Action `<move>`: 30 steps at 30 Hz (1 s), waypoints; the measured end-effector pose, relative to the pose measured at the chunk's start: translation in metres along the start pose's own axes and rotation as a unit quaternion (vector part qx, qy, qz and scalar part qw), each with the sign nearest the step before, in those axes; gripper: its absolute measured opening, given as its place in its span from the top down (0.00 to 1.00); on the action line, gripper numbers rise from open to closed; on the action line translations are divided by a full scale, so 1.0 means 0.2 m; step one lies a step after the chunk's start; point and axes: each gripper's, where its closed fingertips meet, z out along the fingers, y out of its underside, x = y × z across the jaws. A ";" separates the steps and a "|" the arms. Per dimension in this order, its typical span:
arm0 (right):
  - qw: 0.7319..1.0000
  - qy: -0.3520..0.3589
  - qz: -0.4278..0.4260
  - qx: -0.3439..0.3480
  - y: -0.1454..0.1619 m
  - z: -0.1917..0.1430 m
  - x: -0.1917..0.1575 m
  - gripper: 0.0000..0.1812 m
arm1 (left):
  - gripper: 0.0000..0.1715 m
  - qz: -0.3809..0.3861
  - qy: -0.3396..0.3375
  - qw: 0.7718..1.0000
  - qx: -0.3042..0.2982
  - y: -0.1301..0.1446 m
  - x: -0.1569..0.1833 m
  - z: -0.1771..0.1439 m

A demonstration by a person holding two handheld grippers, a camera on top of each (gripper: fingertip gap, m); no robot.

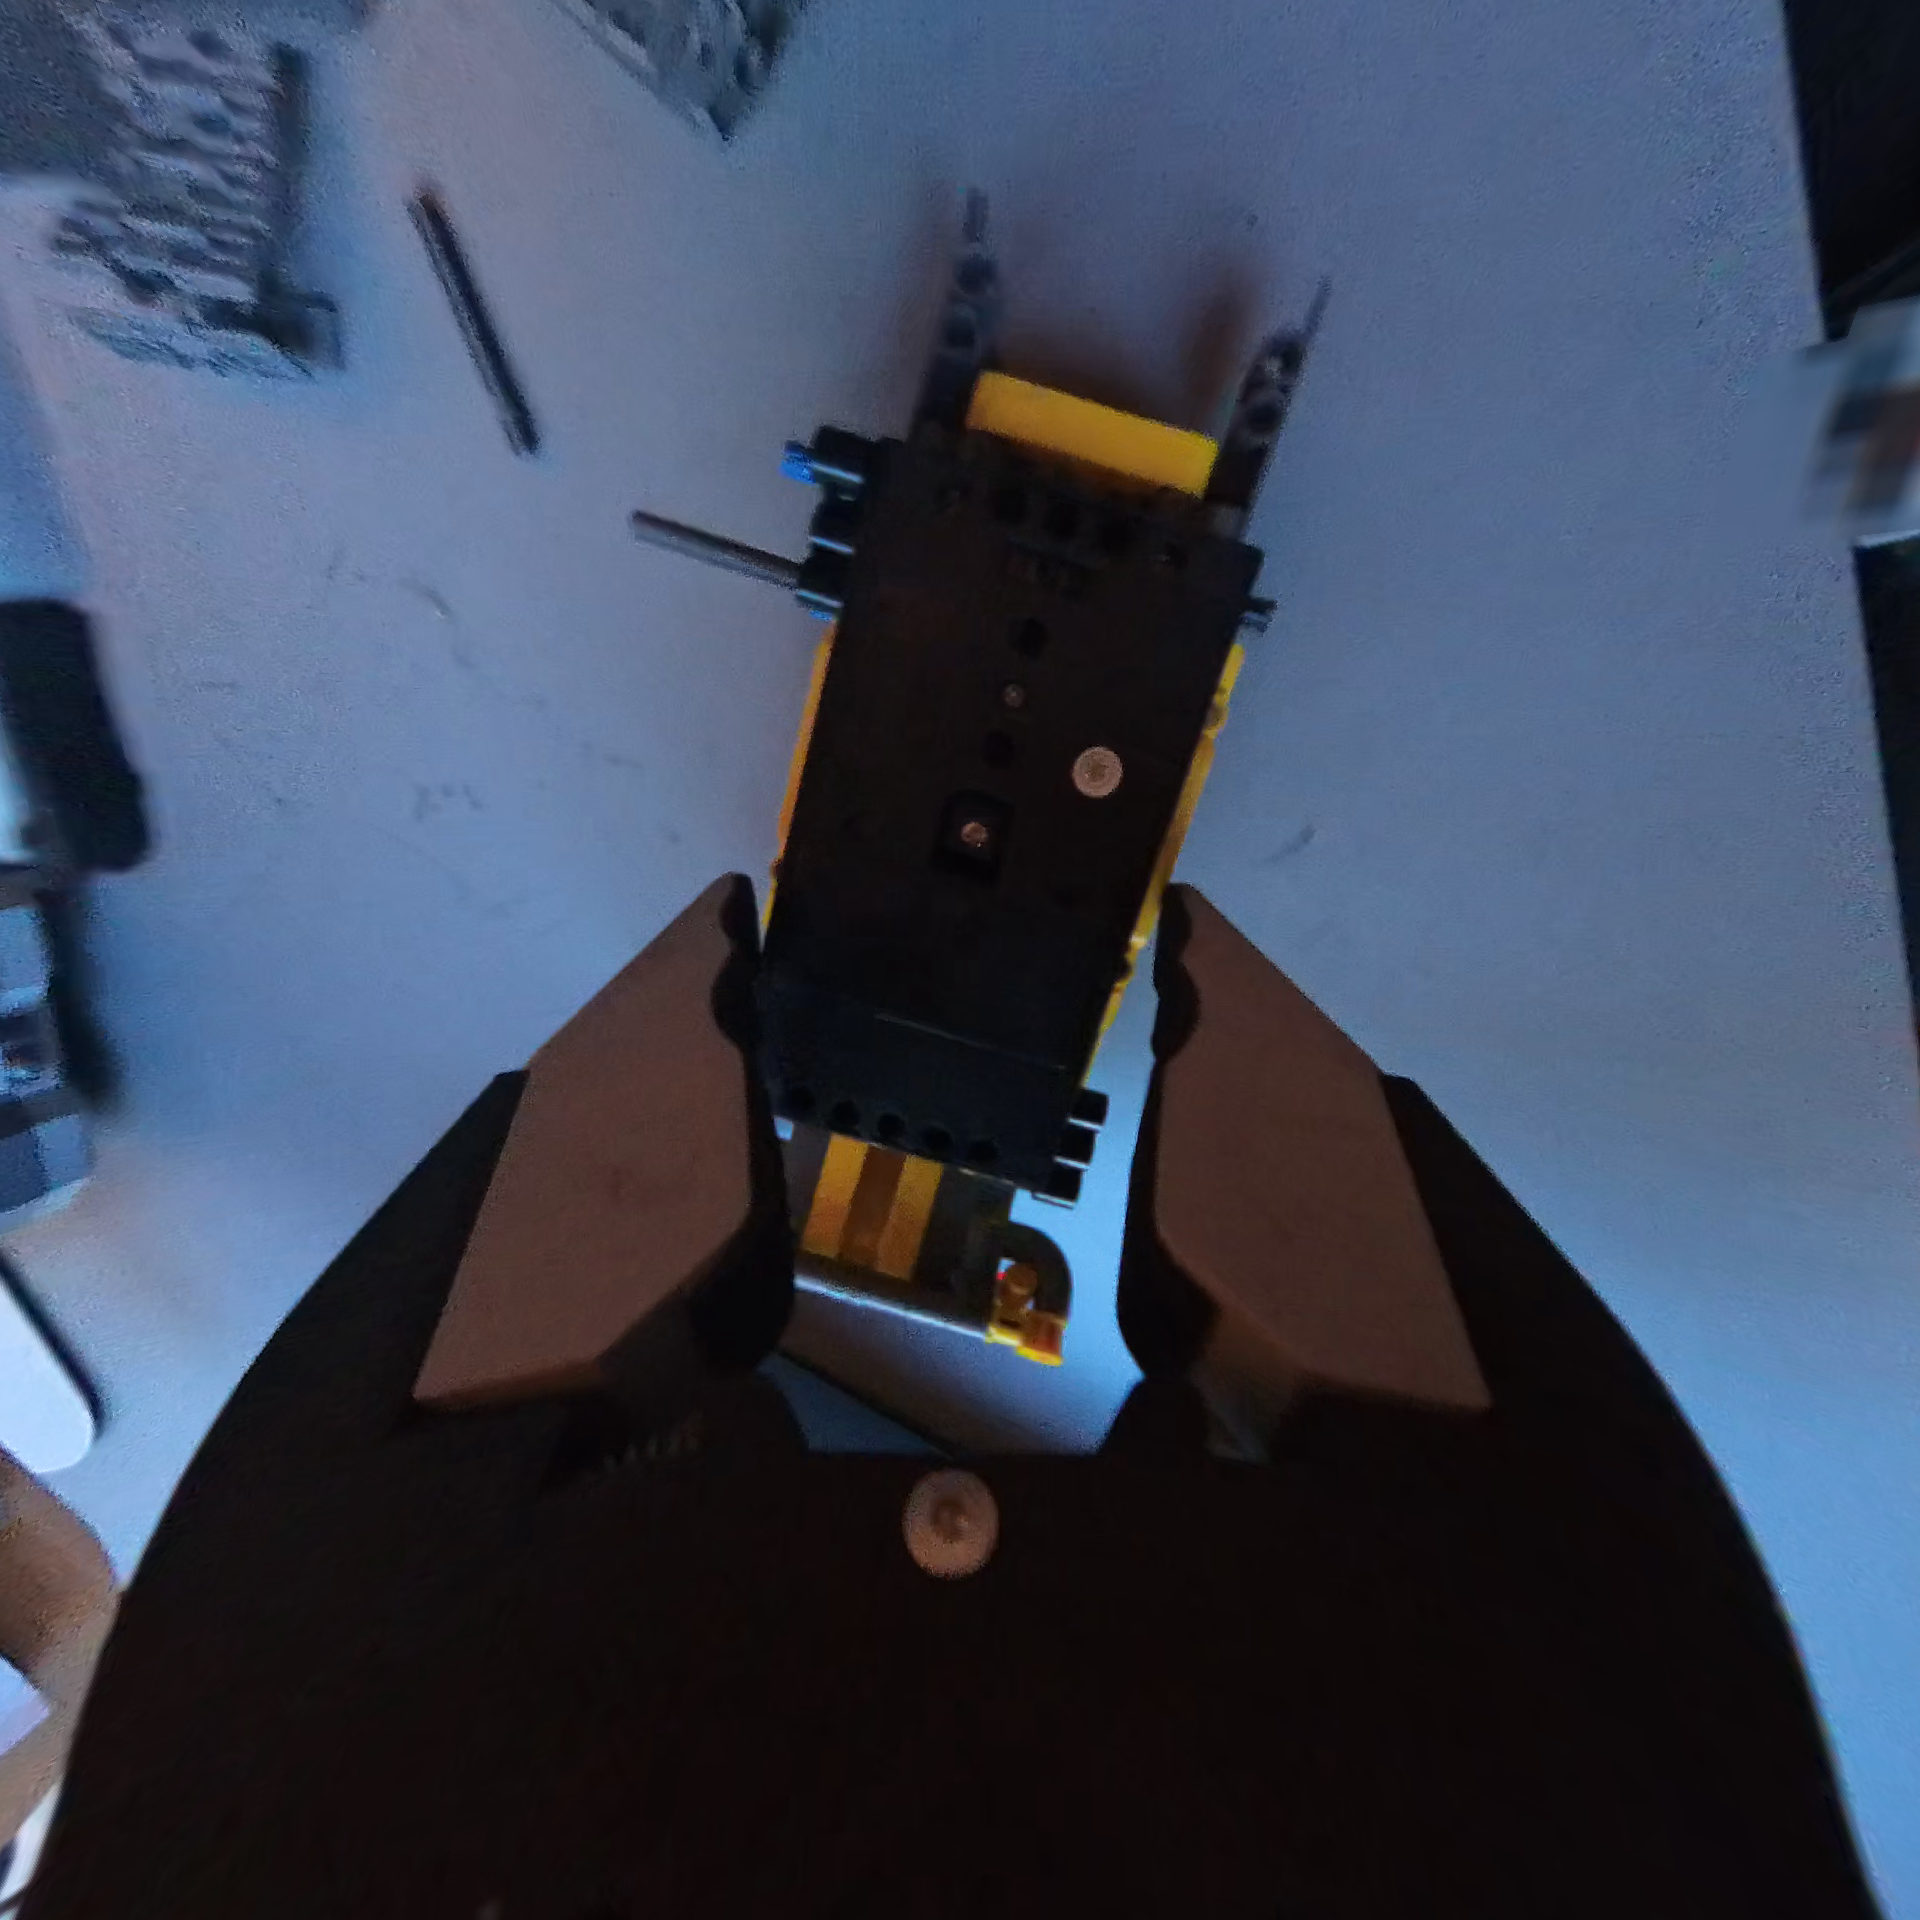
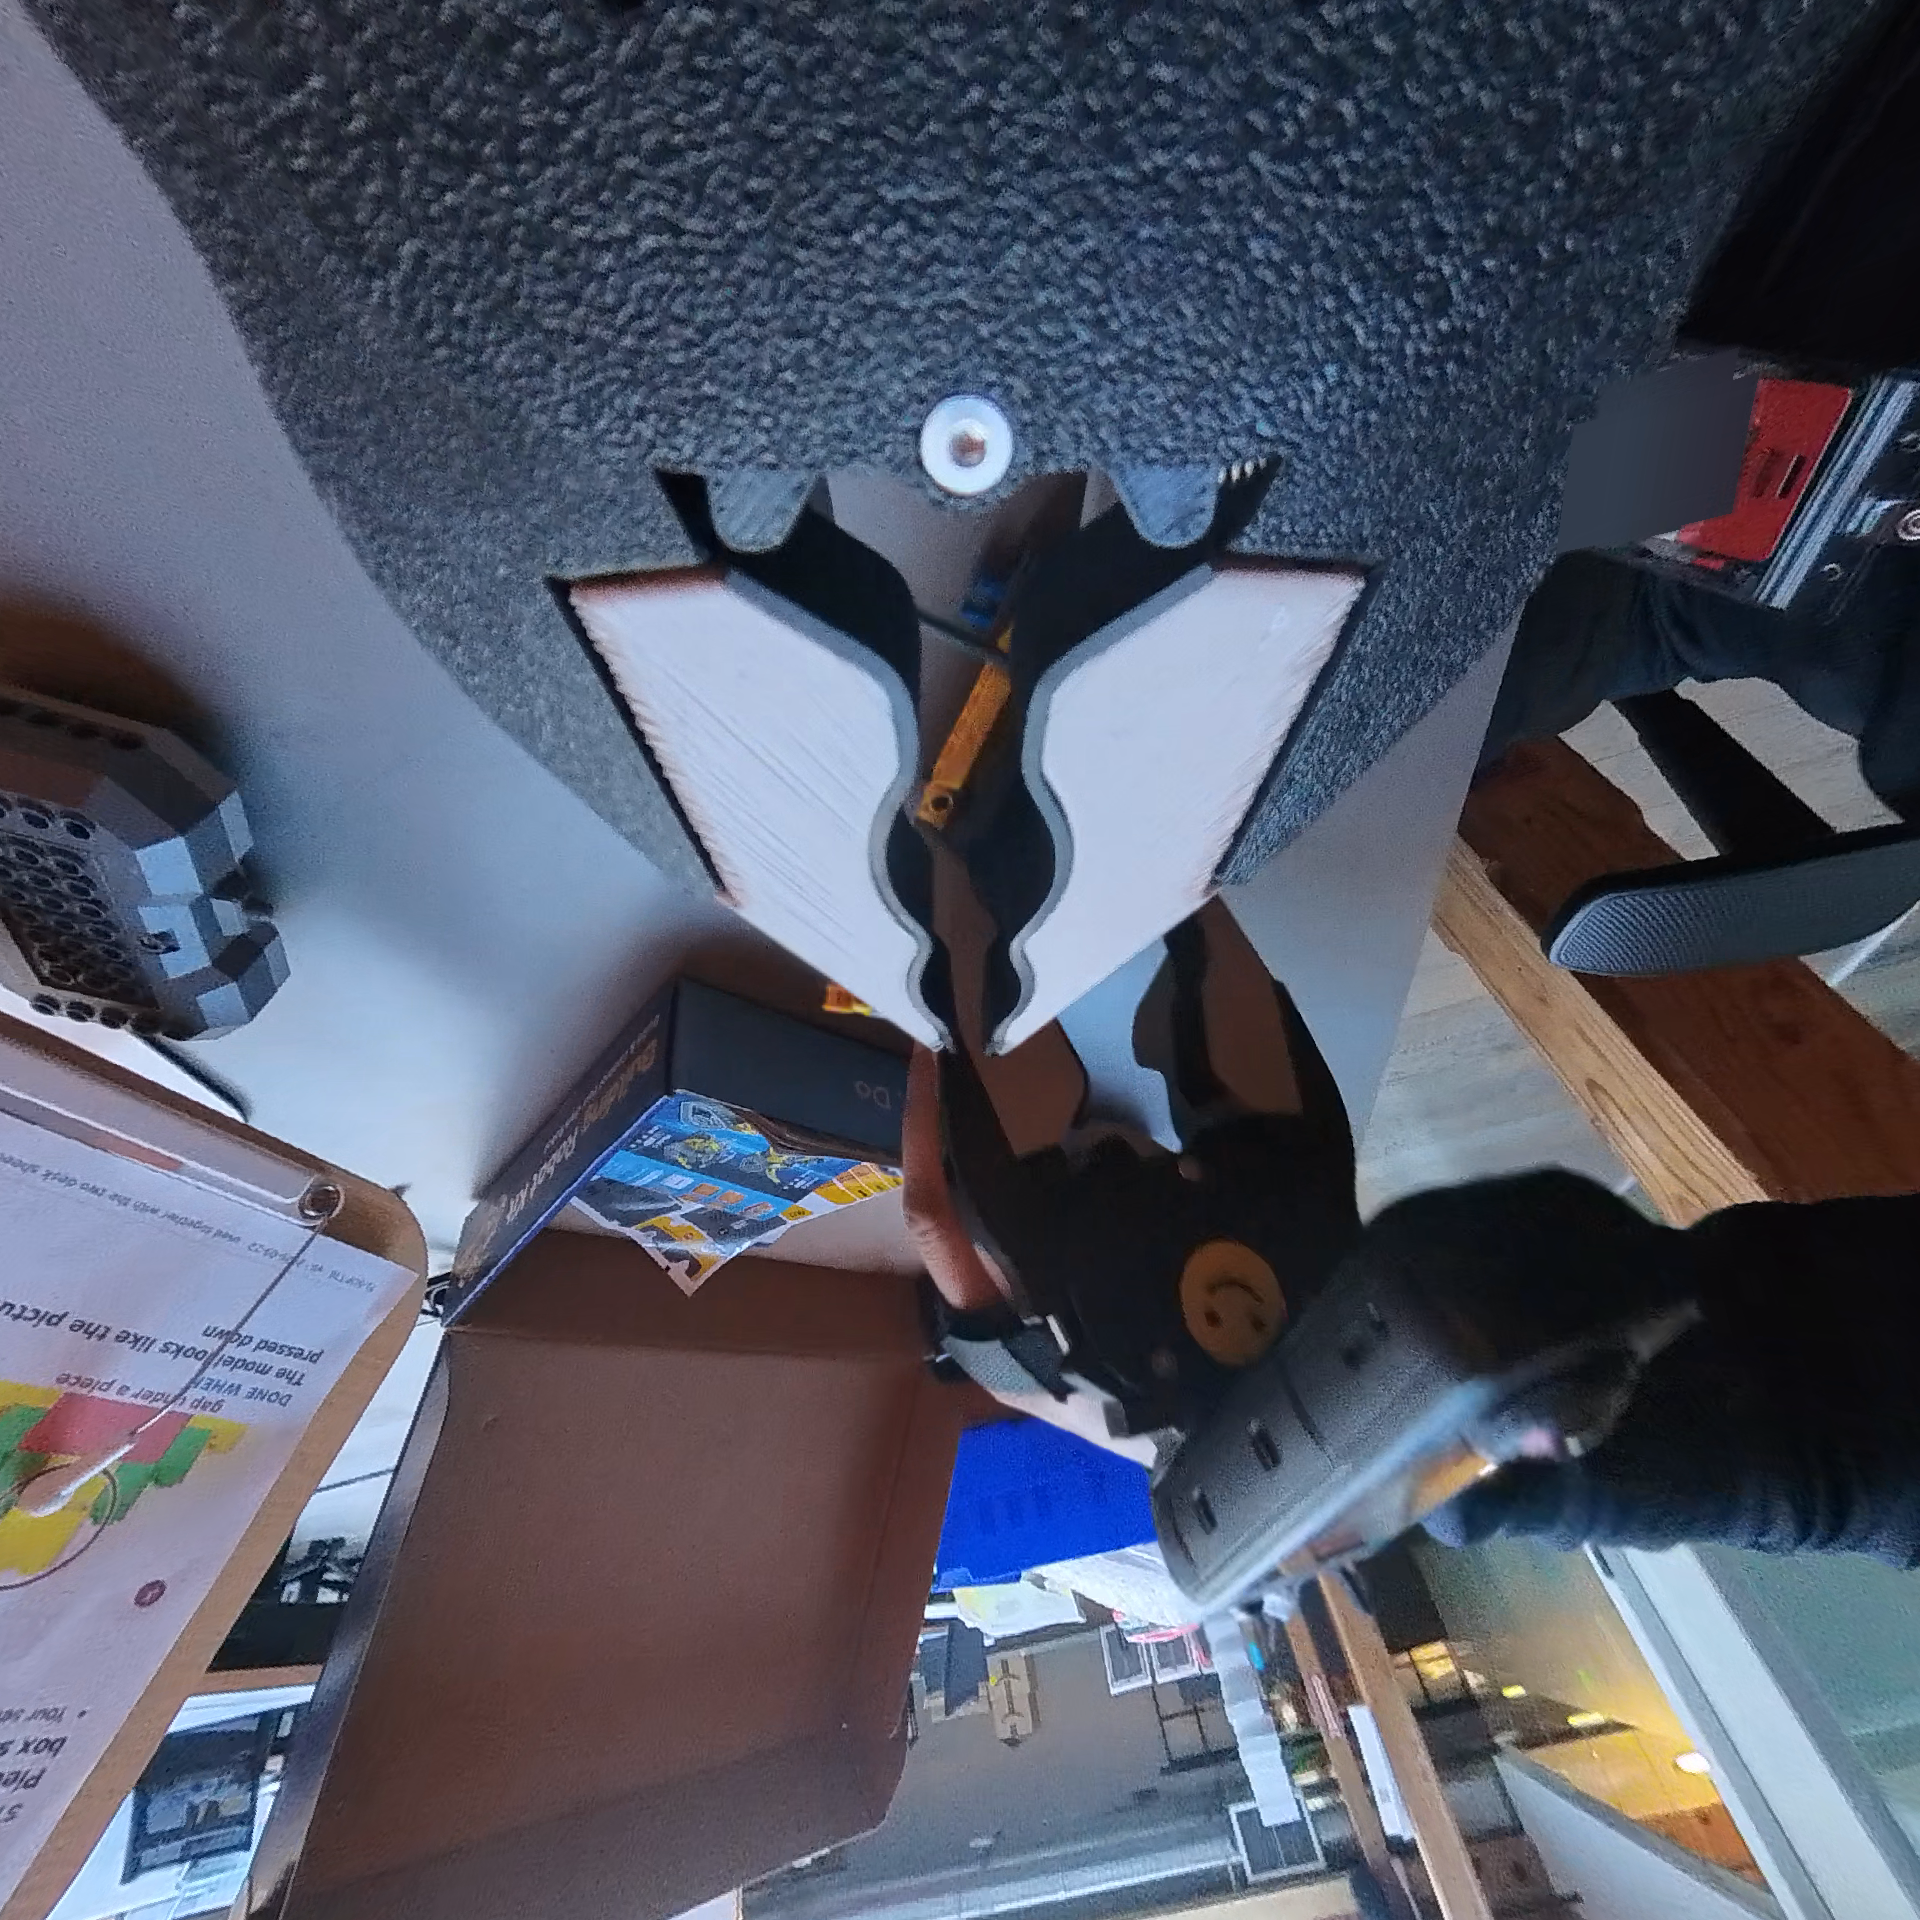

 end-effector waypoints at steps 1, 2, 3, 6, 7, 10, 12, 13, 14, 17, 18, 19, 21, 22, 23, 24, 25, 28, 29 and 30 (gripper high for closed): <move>1.000 0.003 -0.001 -0.007 0.01 -0.01 0.01 0.99 | 0.56 -0.004 0.002 1.000 -0.006 0.00 0.01 0.01; 1.000 0.008 -0.003 -0.014 0.02 -0.01 0.01 0.98 | 0.57 -0.010 -0.007 1.000 -0.002 -0.01 0.01 0.02; 1.000 0.013 -0.008 -0.022 0.03 -0.02 0.02 0.98 | 0.57 -0.021 -0.033 0.999 0.004 -0.02 0.00 0.02; 0.999 0.024 -0.014 -0.038 0.06 -0.04 0.02 0.98 | 0.57 -0.018 -0.142 0.990 0.007 -0.01 0.01 0.00; 0.999 0.019 -0.011 -0.043 0.07 -0.04 0.01 0.97 | 0.57 -0.024 -0.185 0.982 0.005 0.00 0.01 -0.01; 0.997 0.003 -0.012 -0.072 0.12 -0.02 -0.04 0.97 | 0.57 -0.040 -0.313 0.949 -0.003 0.01 0.02 -0.04; 0.994 -0.003 -0.034 -0.100 0.17 0.00 -0.08 0.95 | 0.57 -0.051 -0.381 0.923 -0.009 0.01 0.03 -0.05; 0.992 -0.007 -0.048 -0.112 0.19 0.02 -0.10 0.94 | 0.57 -0.048 -0.410 0.911 -0.013 0.01 0.04 -0.06; 0.991 -0.010 -0.058 -0.123 0.21 0.03 -0.11 0.93 | 0.57 -0.045 -0.436 0.899 -0.015 0.01 0.05 -0.06; 0.990 -0.022 -0.051 -0.128 0.25 0.05 -0.16 0.92 | 0.57 -0.039 -0.503 0.863 -0.009 0.00 0.06 -0.06; 0.991 -0.027 -0.043 -0.127 0.26 0.05 -0.18 0.90 | 0.57 -0.039 -0.519 0.854 -0.007 0.00 0.07 -0.07; 0.990 -0.032 -0.041 -0.132 0.28 0.05 -0.20 0.89 | 0.57 -0.052 -0.527 0.849 0.006 -0.01 0.08 -0.07; 0.987 -0.020 -0.057 -0.147 0.33 0.05 -0.23 0.87 | 0.56 -0.100 -0.510 0.853 0.054 -0.05 0.11 -0.08; 0.987 -0.015 -0.065 -0.149 0.34 0.04 -0.24 0.85 | 0.56 -0.124 -0.492 0.858 0.084 -0.06 0.13 -0.08; 0.986 -0.020 -0.068 -0.149 0.34 0.03 -0.27 0.86 | 0.57 -0.148 -0.473 0.861 0.113 -0.08 0.15 -0.10; 0.985 -0.026 -0.072 -0.153 0.35 0.02 -0.30 0.87 | 0.61 -0.170 -0.458 0.862 0.138 -0.09 0.17 -0.12; 0.984 -0.028 -0.082 -0.159 0.36 0.02 -0.33 0.89 | 0.63 -0.183 -0.437 0.865 0.165 -0.11 0.20 -0.14; 0.976 -0.016 -0.136 -0.167 0.38 0.02 -0.37 0.90 | 0.62 -0.195 -0.391 0.873 0.215 -0.18 0.24 -0.25; 0.973 -0.010 -0.154 -0.172 0.38 0.01 -0.38 0.91 | 0.62 -0.186 -0.387 0.877 0.215 -0.19 0.24 -0.29; 0.969 -0.004 -0.169 -0.178 0.38 0.01 -0.38 0.91 | 0.62 -0.169 -0.379 0.885 0.212 -0.20 0.22 -0.32</move>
